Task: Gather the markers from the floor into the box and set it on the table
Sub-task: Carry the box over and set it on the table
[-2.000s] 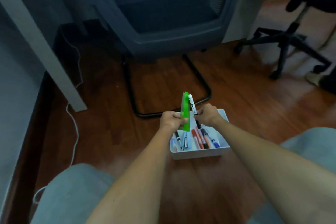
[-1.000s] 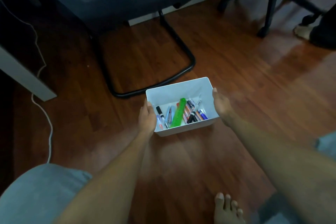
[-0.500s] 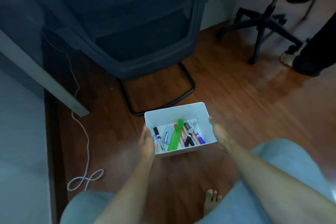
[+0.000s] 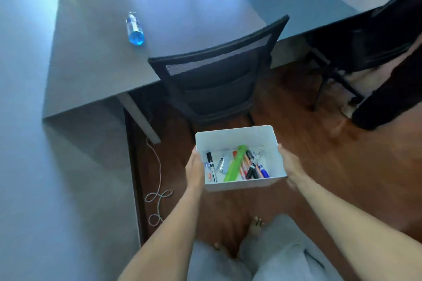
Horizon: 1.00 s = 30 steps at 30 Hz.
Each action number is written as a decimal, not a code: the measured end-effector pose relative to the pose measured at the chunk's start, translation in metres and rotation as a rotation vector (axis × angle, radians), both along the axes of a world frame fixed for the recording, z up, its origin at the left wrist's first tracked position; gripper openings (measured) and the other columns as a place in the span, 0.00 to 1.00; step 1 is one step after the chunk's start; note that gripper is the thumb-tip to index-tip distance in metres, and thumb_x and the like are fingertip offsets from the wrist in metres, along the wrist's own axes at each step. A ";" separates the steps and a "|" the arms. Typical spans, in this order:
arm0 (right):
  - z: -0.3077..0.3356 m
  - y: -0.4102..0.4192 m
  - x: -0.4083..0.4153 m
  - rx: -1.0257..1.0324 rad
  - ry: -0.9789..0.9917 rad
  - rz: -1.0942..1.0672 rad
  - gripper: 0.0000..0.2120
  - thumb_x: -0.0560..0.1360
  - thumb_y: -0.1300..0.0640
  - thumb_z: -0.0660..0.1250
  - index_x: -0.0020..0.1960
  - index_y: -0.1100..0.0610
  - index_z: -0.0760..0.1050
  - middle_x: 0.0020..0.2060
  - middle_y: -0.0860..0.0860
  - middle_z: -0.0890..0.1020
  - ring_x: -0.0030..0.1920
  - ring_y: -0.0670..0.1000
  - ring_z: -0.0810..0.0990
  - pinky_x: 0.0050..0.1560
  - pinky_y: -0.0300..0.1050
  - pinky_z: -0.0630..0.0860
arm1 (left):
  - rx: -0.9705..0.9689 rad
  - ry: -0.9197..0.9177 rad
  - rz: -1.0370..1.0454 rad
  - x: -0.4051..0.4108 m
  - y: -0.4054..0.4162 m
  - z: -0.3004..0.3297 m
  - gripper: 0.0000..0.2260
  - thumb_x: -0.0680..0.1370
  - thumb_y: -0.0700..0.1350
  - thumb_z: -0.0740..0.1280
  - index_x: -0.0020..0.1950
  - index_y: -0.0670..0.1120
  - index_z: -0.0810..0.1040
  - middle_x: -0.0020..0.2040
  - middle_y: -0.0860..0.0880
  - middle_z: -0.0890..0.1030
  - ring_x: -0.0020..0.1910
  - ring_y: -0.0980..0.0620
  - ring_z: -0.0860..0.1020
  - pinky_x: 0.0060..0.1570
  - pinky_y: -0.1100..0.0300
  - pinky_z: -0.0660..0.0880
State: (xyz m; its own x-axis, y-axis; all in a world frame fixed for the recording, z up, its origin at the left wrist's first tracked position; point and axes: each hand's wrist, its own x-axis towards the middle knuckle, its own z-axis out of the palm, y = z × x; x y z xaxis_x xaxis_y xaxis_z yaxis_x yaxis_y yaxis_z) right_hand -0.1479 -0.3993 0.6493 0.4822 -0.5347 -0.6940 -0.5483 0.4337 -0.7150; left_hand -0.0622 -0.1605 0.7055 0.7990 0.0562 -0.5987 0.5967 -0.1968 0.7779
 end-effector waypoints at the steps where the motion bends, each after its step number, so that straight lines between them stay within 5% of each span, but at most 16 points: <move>1: 0.022 -0.001 -0.001 -0.016 -0.001 0.017 0.17 0.79 0.42 0.65 0.50 0.56 0.82 0.48 0.55 0.85 0.38 0.49 0.84 0.35 0.42 0.77 | -0.001 -0.010 -0.019 -0.004 0.000 0.022 0.13 0.78 0.55 0.60 0.51 0.55 0.84 0.47 0.54 0.85 0.42 0.59 0.83 0.37 0.64 0.78; 4: 0.077 0.000 -0.001 -0.045 -0.035 0.028 0.19 0.79 0.43 0.65 0.56 0.57 0.82 0.46 0.52 0.85 0.38 0.49 0.83 0.34 0.42 0.76 | -0.048 -0.018 0.001 -0.005 0.006 0.082 0.14 0.77 0.54 0.61 0.53 0.51 0.83 0.55 0.47 0.84 0.55 0.46 0.82 0.58 0.50 0.77; 7: 0.120 -0.003 0.002 -0.109 -0.077 0.077 0.20 0.79 0.43 0.65 0.60 0.57 0.81 0.44 0.48 0.86 0.37 0.48 0.84 0.32 0.40 0.76 | -0.136 -0.004 0.015 0.002 0.008 0.130 0.12 0.73 0.55 0.63 0.41 0.49 0.82 0.56 0.42 0.84 0.57 0.42 0.82 0.63 0.46 0.77; 10: 0.158 -0.007 0.016 -0.221 -0.151 0.104 0.19 0.79 0.42 0.64 0.51 0.55 0.84 0.40 0.45 0.85 0.36 0.45 0.83 0.35 0.40 0.76 | -0.172 -0.060 0.037 0.020 0.007 0.166 0.15 0.73 0.56 0.62 0.44 0.48 0.84 0.55 0.41 0.84 0.60 0.38 0.80 0.64 0.41 0.76; 14: 0.213 -0.005 0.039 -0.338 -0.260 0.137 0.19 0.79 0.45 0.64 0.34 0.52 0.82 0.35 0.42 0.83 0.33 0.41 0.80 0.33 0.40 0.75 | -0.219 -0.121 0.069 0.045 0.008 0.215 0.20 0.75 0.56 0.64 0.59 0.45 0.82 0.54 0.45 0.84 0.57 0.42 0.81 0.67 0.43 0.74; 17: 0.250 -0.010 0.062 -0.353 -0.349 0.187 0.16 0.79 0.46 0.65 0.43 0.56 0.85 0.42 0.48 0.86 0.39 0.45 0.82 0.38 0.41 0.75 | -0.180 -0.159 0.053 0.067 0.011 0.245 0.29 0.76 0.61 0.62 0.72 0.45 0.73 0.69 0.46 0.77 0.68 0.43 0.74 0.72 0.45 0.69; 20: 0.282 -0.013 0.082 -0.368 -0.412 0.219 0.20 0.79 0.45 0.64 0.55 0.60 0.84 0.50 0.51 0.86 0.48 0.49 0.82 0.44 0.42 0.75 | -0.205 -0.218 -0.005 0.087 0.011 0.272 0.31 0.76 0.65 0.59 0.74 0.49 0.70 0.73 0.46 0.72 0.72 0.43 0.71 0.73 0.43 0.67; 24: 0.318 -0.018 0.117 -0.382 -0.475 0.199 0.19 0.79 0.44 0.64 0.50 0.59 0.84 0.54 0.55 0.85 0.55 0.54 0.81 0.52 0.45 0.73 | -0.204 -0.315 0.031 0.117 0.005 0.308 0.28 0.78 0.62 0.59 0.74 0.49 0.69 0.72 0.48 0.72 0.70 0.46 0.72 0.69 0.53 0.65; 27: 0.341 -0.022 0.146 -0.407 -0.496 0.201 0.23 0.79 0.42 0.63 0.59 0.60 0.82 0.59 0.55 0.84 0.62 0.56 0.81 0.60 0.49 0.74 | -0.259 -0.294 0.043 0.142 0.001 0.326 0.30 0.75 0.64 0.61 0.74 0.50 0.70 0.72 0.45 0.73 0.71 0.42 0.72 0.72 0.42 0.68; 30: 0.359 -0.030 0.180 -0.431 -0.492 0.199 0.21 0.78 0.40 0.62 0.44 0.55 0.83 0.46 0.50 0.85 0.49 0.52 0.83 0.48 0.47 0.75 | -0.268 -0.306 0.083 0.171 -0.007 0.341 0.31 0.73 0.64 0.63 0.73 0.51 0.71 0.71 0.45 0.74 0.69 0.40 0.73 0.65 0.41 0.74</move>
State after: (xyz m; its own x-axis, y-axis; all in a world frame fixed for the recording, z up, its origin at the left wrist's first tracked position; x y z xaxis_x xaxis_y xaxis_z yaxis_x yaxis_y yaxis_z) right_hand 0.0318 -0.4294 1.0081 0.8047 -0.5825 -0.1143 -0.1553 -0.0206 -0.9877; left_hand 0.1089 -0.1679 1.0465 0.9418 0.0021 -0.3362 0.3351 0.0761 0.9391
